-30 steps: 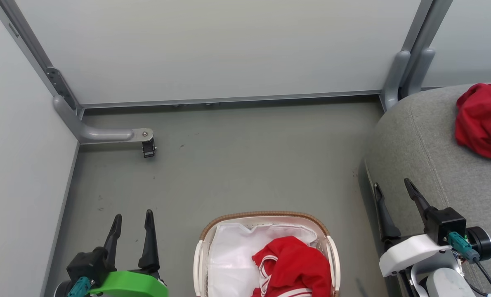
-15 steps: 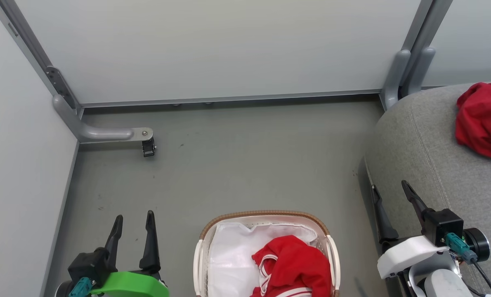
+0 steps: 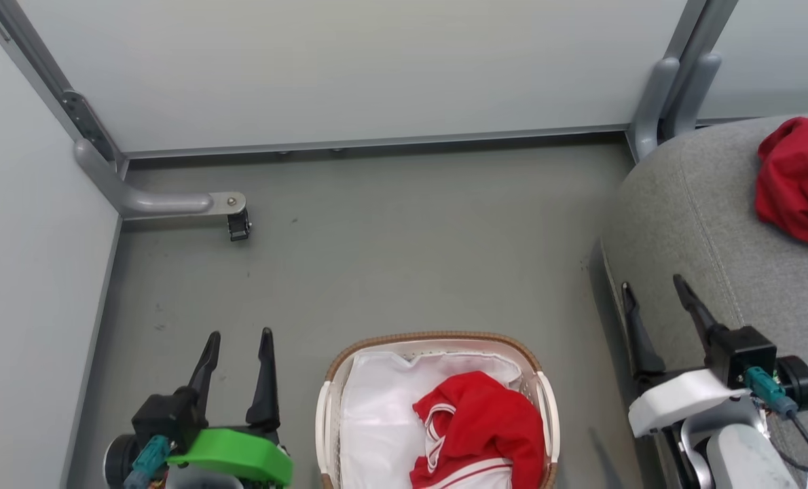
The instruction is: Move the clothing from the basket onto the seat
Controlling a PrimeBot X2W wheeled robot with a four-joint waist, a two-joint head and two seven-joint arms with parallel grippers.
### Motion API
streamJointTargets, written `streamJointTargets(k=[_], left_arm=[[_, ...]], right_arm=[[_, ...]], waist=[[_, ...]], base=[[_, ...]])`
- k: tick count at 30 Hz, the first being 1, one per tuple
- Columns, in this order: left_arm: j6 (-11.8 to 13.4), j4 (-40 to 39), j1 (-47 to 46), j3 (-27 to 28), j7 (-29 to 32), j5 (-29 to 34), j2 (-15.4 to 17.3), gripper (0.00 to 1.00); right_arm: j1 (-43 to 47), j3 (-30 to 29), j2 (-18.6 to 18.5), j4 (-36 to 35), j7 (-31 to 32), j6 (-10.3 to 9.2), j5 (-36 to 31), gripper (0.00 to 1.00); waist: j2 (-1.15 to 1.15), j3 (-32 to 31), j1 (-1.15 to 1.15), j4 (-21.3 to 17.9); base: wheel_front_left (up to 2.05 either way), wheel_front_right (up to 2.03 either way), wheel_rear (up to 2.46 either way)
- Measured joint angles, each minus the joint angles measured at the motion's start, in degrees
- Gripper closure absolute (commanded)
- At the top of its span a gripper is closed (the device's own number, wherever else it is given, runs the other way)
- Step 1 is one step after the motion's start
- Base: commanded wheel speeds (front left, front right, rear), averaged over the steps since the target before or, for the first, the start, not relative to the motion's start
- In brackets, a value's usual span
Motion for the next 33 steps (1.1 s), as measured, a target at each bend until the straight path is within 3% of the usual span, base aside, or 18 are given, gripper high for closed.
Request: streamJointTargets(k=[7, 15, 33], left_arm=[[-0.89, 1.75, -5.6, -4.11, 0.0, 1.83, 0.01, 0.0], [-1.64, 7.8, -16.01, -12.7, 0.0, 3.6, -0.01, 0.0], [-2.6, 34.63, -32.96, -36.08, 0.0, 0.05, -0.19, 0.0]], right_arm=[[-2.89, -2.92, -0.01, -2.91, 0.0, 0.0, -1.8, 0.0], [-7.59, -6.35, -0.01, -7.97, 0.0, 0.0, -3.91, 0.0], [-15.92, -4.68, -0.07, -15.64, 0.0, 0.0, -1.48, 0.0]], waist=[[0.0, 3.54, 0.0, -0.45], [0.0, 9.92, 0.0, -1.37], [0.0, 26.75, 0.01, -8.53]], base=[[0.0, 0.0, 0.0], [0.0, 0.0, 0.0], [0.0, 0.0, 0.0]])
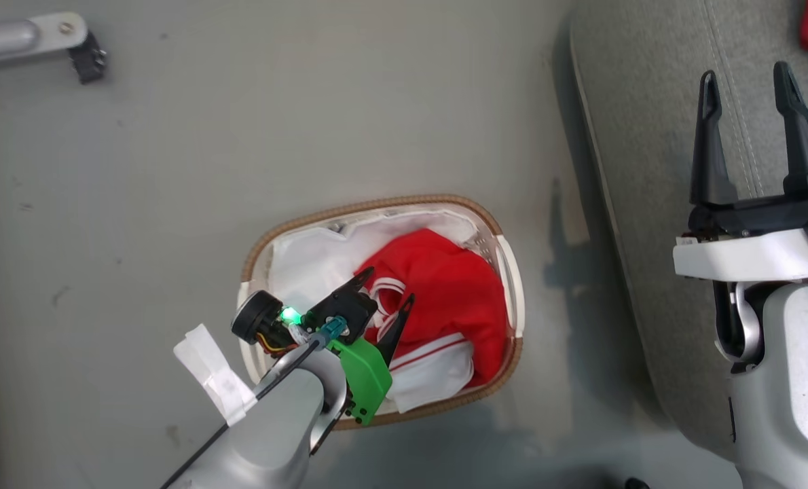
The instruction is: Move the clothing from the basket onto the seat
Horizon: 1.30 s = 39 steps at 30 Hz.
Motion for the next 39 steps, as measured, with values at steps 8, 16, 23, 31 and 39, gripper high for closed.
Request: streamJointTargets(k=[8, 16, 23, 31, 39], left_arm=[[-0.13, 6.88, -6.11, -7.14, 0.53, -2.31, 0.0, 0.0], [-0.2, 8.7, -9.38, -13.39, 0.64, -4.54, 0.0, 0.0], [-0.21, 11.0, -12.21, -16.63, 0.96, -7.08, 0.01, 0.0], [-0.2, 13.94, -14.54, -17.42, 1.16, -10.24, 0.02, 0.53], [0.52, 13.35, -14.63, -17.92, 0.47, -12.3, 0.04, 1.0]], right_arm=[[-2.86, 1.3, -0.02, -3.69, 0.0, 0.0, 1.31, 0.0], [-4.76, 1.68, -0.01, -5.99, 0.0, 0.0, 2.1, 0.0], [-5.8, 2.23, 0.0, -6.6, 0.0, 0.0, 2.92, 0.0], [-6.06, 2.87, 0.01, -6.93, 0.0, 0.0, 3.04, 0.0], [-6.08, 3.19, 0.02, -6.22, 0.0, 0.0, 2.72, 0.0]], waist=[[0.0, 7.37, 0.0, -4.08], [0.0, 14.23, 0.0, -7.4], [0.0, 18.35, 0.01, -9.52], [0.0, 20.78, 0.0, -11.16], [0.0, 19.72, 0.0, -10.51]], base=[[0.0, 0.0, 0.0], [0.0, 0.0, 0.0], [0.0, 0.0, 0.0], [0.0, 0.0, 0.0], [0.0, 0.0, 0.0]])
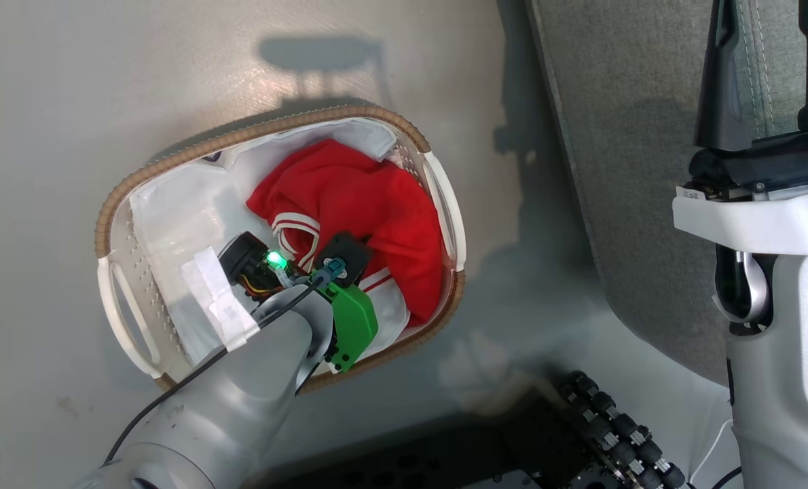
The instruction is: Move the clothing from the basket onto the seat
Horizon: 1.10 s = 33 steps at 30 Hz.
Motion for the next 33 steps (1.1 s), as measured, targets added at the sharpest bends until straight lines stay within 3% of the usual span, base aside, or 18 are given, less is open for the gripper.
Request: streamJointTargets(k=[10, 23, 33], left_arm=[[1.34, -7.03, 1.6, 3.97, -0.33, -0.12, 0.07, 1.0], [0.81, -22.03, 12.85, 15.56, -0.42, 5.76, 2.32, 1.0], [-0.29, -32.95, 18.41, 21.27, -0.42, 11.78, 7.36, 1.0]], right_arm=[[0.43, -0.14, 0.0, 1.67, 0.0, 0.0, -1.96, 0.0], [5.69, -1.02, 0.03, 6.19, 0.0, 0.0, -5.46, 0.0], [12.02, -0.09, 0.02, 10.36, -0.01, 0.0, -6.23, 0.0]], waist=[[0.0, -4.45, 0.0, 2.56], [0.0, -15.66, -0.01, 6.62], [0.0, -27.82, -0.01, 10.09]], base=[[0.0, 0.0, 0.0], [0.0, 0.0, 0.0], [0.0, 0.0, 0.0]])
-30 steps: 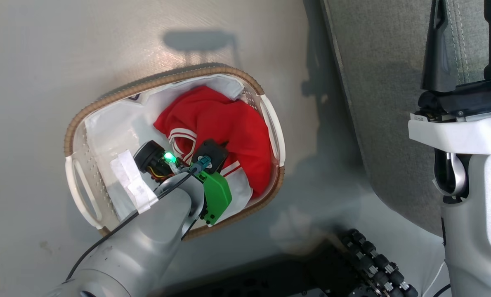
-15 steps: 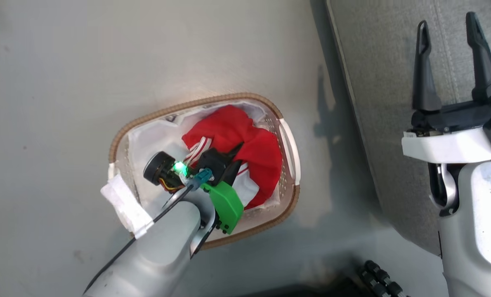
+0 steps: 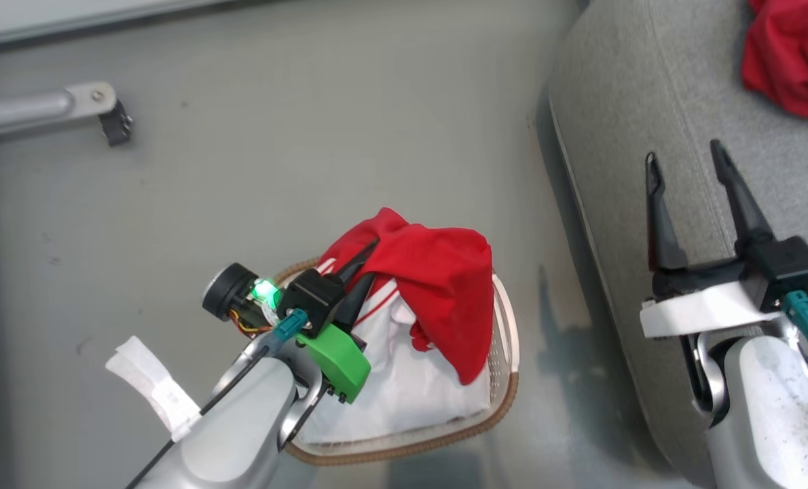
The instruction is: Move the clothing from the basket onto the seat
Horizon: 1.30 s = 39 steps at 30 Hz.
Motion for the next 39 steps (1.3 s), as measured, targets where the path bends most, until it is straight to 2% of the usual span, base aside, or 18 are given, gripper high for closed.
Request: streamJointTargets(k=[8, 20, 31, 39], left_arm=[[-0.41, -5.06, -1.06, 0.93, 0.0, 1.43, 4.44, 1.0], [-0.49, -7.94, -13.5, -0.99, 2.57, -1.01, 9.23, 1.0], [-0.49, -7.98, -20.53, -1.51, 4.76, -3.83, 9.39, 1.0], [-0.49, -6.41, -22.4, -3.02, 5.79, -4.12, 6.8, 1.0]], right_arm=[[3.74, 2.53, 0.01, 2.48, 0.0, 0.0, 0.65, 0.0], [4.79, 8.44, 0.0, 4.72, 0.01, 0.0, 2.54, 0.0], [3.43, 15.49, 0.0, 6.35, 0.01, 0.0, 3.59, 0.0], [0.21, 23.03, 0.01, 6.82, 0.0, 0.0, 6.39, 0.0]], waist=[[0.0, -8.74, 0.0, 2.32], [0.0, -17.82, 0.0, 4.36], [0.0, -19.54, 0.0, 4.71], [0.0, -20.26, 0.0, 5.13]], base=[[0.0, 0.0, 0.0], [0.0, 0.0, 0.0], [0.0, 0.0, 0.0], [0.0, 0.0, 0.0]])
